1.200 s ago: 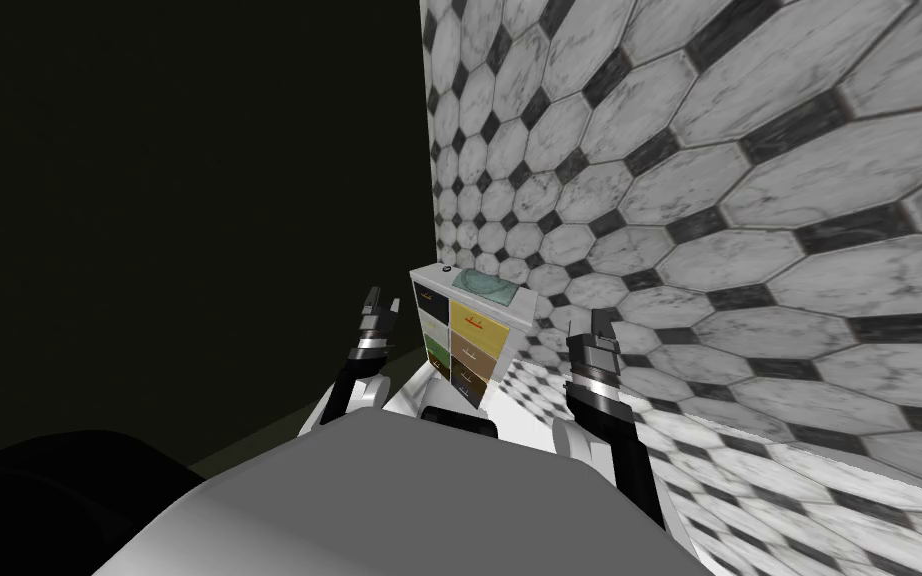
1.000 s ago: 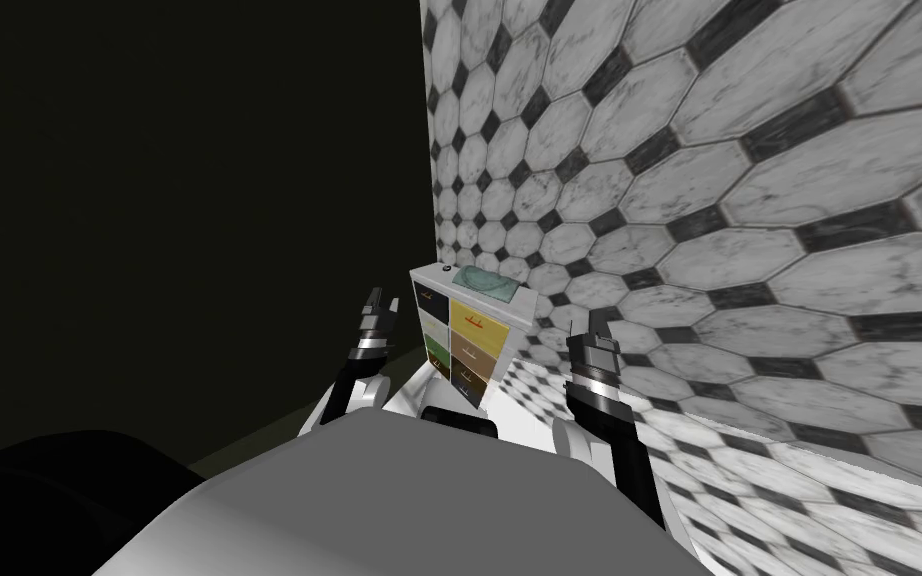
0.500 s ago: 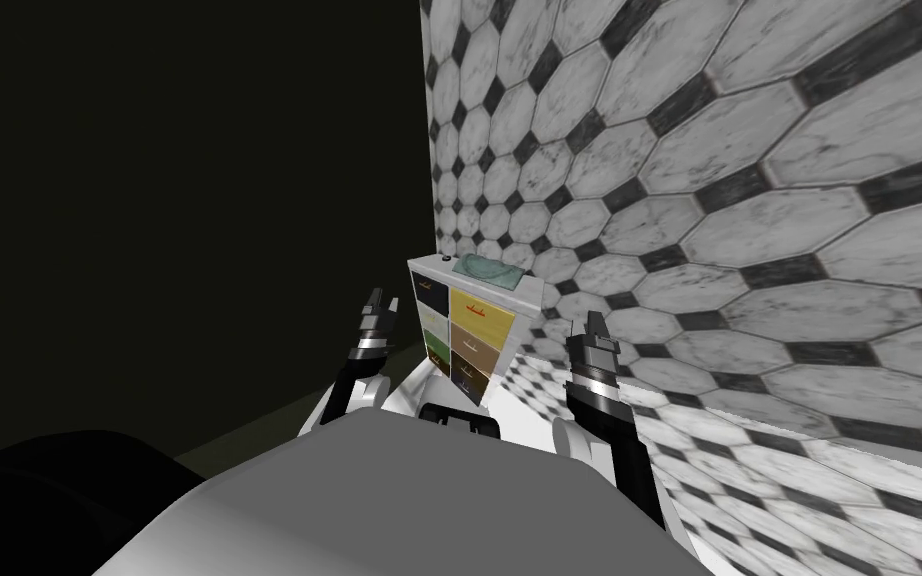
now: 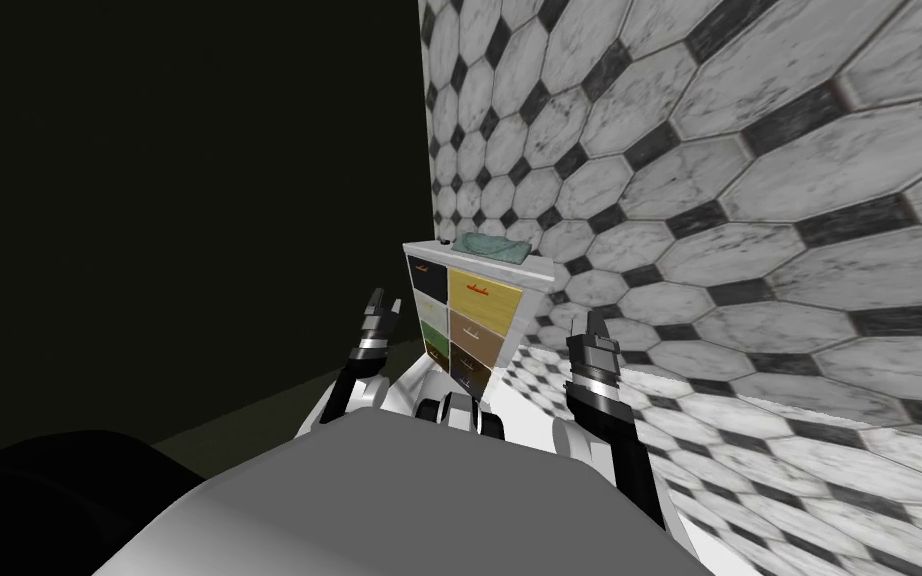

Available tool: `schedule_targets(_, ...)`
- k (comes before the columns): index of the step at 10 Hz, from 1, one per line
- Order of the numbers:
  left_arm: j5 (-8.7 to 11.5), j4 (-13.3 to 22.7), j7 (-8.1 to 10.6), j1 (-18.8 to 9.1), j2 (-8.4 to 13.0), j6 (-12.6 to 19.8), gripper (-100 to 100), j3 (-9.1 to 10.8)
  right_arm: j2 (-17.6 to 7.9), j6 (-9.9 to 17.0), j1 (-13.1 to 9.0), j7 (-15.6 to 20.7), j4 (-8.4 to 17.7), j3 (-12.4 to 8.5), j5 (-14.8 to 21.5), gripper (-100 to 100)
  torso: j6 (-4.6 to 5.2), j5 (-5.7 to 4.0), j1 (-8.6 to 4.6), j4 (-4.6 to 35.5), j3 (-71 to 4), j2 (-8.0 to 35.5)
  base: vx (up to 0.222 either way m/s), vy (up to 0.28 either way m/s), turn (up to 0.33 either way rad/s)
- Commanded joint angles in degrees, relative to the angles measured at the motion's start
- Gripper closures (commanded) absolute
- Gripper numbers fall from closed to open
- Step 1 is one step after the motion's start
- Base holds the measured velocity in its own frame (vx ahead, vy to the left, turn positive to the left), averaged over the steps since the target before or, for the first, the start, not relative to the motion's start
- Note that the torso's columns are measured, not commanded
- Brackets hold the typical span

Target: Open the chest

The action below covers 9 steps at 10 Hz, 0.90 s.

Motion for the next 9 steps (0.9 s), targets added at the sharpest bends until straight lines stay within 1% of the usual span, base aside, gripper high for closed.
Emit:
schedule_targets(1,-0.2,1.8,-0.03,-0.5,2.8,-0.1,-100,-0.65,0.0,0.0,0.0,0.0,0.0,0.0,0.0,0,-0.01,0.0,-0.01,0.2,-0.3,0.1,-0.016,-0.029,-0.041)
schedule_targets(2,-0.4,3.7,-0.04,-1.0,4.3,-0.2,-100,-1.29,0.0,0.0,0.0,0.0,0.0,0.0,0.0,0,0.0,0.0,-0.01,0.2,-0.3,0.2,-0.014,-0.037,-0.07)
schedule_targets(4,-0.6,5.8,-0.06,-1.6,5.3,-0.4,-100,-1.98,0.0,0.0,0.0,0.0,0.0,0.0,0.0,0,-0.01,-0.01,-0.02,0.2,-0.3,0.2,-0.013,-0.045,-0.069)
schedule_targets(7,-0.9,8.9,-0.08,-2.4,5.8,-0.6,-100,-3.02,0.0,0.0,0.0,0.0,0.0,0.0,0.0,0,-0.01,0.02,0.06,0.2,-0.3,0.2,-0.01,-0.033,-0.051)
schedule_targets(9,-1.3,12.9,-0.11,-3.5,5.3,-0.9,-100,-4.32,0.0,0.0,0.0,0.0,0.0,0.0,0.0,0,0.01,0.0,-0.01,0.2,-0.3,0.2,-0.016,-0.047,-0.105)
